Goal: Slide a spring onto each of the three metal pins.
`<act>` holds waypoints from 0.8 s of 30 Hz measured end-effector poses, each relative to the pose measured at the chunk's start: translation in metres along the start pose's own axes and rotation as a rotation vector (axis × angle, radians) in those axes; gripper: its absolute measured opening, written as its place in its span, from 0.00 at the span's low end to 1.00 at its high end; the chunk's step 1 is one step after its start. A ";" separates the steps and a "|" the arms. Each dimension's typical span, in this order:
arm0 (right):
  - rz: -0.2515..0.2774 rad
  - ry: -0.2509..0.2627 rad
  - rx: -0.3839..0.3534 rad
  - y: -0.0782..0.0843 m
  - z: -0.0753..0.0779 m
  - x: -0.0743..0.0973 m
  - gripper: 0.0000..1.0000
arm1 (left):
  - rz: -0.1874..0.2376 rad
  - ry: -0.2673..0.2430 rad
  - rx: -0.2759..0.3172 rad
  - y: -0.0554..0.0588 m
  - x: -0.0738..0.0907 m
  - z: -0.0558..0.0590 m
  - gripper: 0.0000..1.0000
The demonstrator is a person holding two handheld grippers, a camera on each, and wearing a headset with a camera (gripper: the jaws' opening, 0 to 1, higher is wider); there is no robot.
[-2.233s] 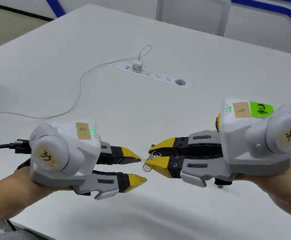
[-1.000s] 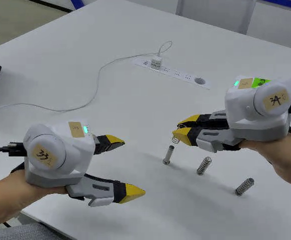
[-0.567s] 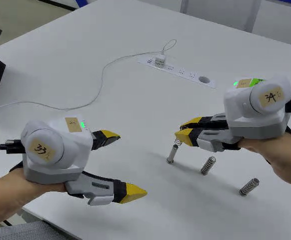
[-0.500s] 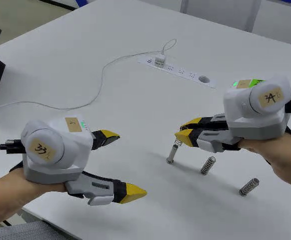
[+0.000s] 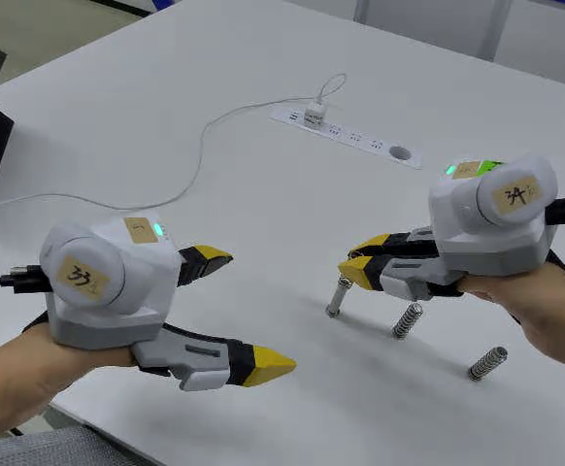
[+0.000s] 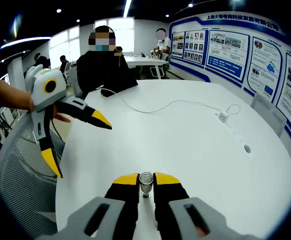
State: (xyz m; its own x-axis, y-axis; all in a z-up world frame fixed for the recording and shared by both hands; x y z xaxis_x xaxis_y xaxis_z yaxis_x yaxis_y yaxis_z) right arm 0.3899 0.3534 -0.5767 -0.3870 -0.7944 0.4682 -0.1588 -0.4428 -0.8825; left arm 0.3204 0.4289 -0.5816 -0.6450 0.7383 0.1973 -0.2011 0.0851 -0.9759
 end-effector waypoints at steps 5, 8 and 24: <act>-0.012 0.000 0.010 0.003 0.000 -0.002 0.11 | 0.001 -0.007 0.001 0.000 0.002 -0.002 0.85; -0.022 -0.001 0.008 0.007 0.001 -0.004 0.11 | -0.005 -0.015 0.018 0.002 0.004 -0.001 0.87; -0.063 -0.024 0.042 0.025 0.000 -0.017 0.11 | -0.023 0.007 -0.003 -0.001 0.002 0.001 0.92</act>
State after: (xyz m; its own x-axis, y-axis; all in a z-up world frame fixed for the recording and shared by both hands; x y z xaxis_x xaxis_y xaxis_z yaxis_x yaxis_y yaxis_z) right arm 0.3923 0.3559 -0.6064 -0.3558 -0.7739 0.5239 -0.1432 -0.5088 -0.8489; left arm 0.3181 0.4296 -0.5796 -0.6346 0.7410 0.2195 -0.2138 0.1045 -0.9713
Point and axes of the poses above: the centre of the closed fingertips' face, and the gripper's own axes: x roughly backward along the fingers, z roughly to its right, y roughly out of its underside, the point moved 1 cm from there along x, roughly backward along the fingers, and after that the axes turned 12 degrees about z, right-handed, at the moved point
